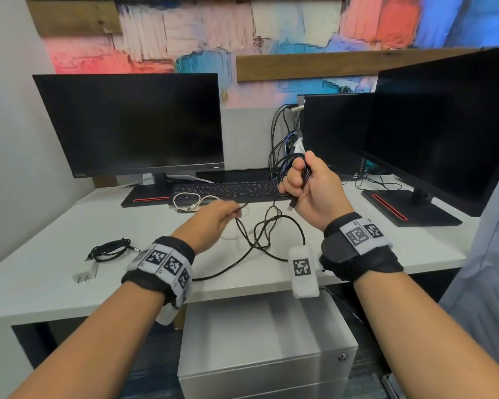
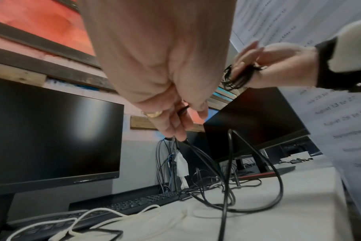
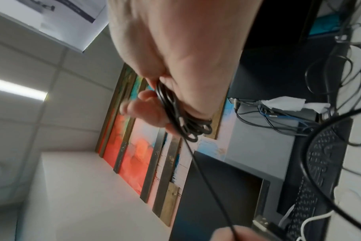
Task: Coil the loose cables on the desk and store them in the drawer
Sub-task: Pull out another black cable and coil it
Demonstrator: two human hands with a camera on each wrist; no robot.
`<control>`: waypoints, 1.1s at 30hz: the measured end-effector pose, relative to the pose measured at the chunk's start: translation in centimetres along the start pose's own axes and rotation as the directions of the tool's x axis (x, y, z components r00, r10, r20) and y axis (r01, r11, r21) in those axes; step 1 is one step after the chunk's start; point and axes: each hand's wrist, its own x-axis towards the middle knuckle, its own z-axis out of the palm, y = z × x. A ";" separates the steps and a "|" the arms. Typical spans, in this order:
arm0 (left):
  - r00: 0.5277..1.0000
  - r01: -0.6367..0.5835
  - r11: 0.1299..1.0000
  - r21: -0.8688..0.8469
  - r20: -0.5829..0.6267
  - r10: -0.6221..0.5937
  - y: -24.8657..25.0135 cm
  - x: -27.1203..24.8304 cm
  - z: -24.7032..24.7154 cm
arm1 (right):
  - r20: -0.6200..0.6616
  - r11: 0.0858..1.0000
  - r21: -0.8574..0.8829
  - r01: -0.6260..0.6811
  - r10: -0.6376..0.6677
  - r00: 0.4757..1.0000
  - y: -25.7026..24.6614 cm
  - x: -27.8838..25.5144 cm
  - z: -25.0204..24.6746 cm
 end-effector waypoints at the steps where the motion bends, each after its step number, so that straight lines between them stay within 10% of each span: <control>1: 0.999 -0.007 1.000 0.011 0.040 0.007 0.3 -0.2 0.3 | -0.023 0.998 0.062 0.004 -0.002 1.000 0.0 0.1 0.1; 7: 0.989 -0.034 0.999 0.036 0.147 0.029 1.2 -0.8 1.2 | -0.125 0.947 0.313 0.074 -0.037 0.991 0.6 0.7 0.3; 11: 0.986 -0.071 0.996 0.051 0.156 0.062 1.3 -0.9 0.7 | -0.196 0.987 -0.072 0.145 -0.156 0.968 1.0 0.7 0.4; 14: 0.991 -0.067 0.997 0.047 0.118 0.061 1.1 -0.7 0.0 | -0.113 0.665 -0.740 0.101 -0.271 0.956 1.7 0.1 0.3; 21: 0.982 -0.009 0.997 -0.082 -0.189 -0.006 1.5 -0.2 -1.1 | 0.129 -0.063 -0.990 0.128 -0.009 0.992 2.9 -0.4 0.1; 27: 0.948 0.061 0.962 -0.266 -0.287 -0.139 2.3 0.2 -1.7 | 0.185 0.137 -0.974 0.180 0.027 0.982 3.1 -0.5 0.2; 33: 0.961 0.135 0.882 -0.451 -0.159 -0.228 3.0 0.4 -2.1 | 0.173 0.099 -0.979 0.177 -0.056 0.983 2.9 0.1 0.1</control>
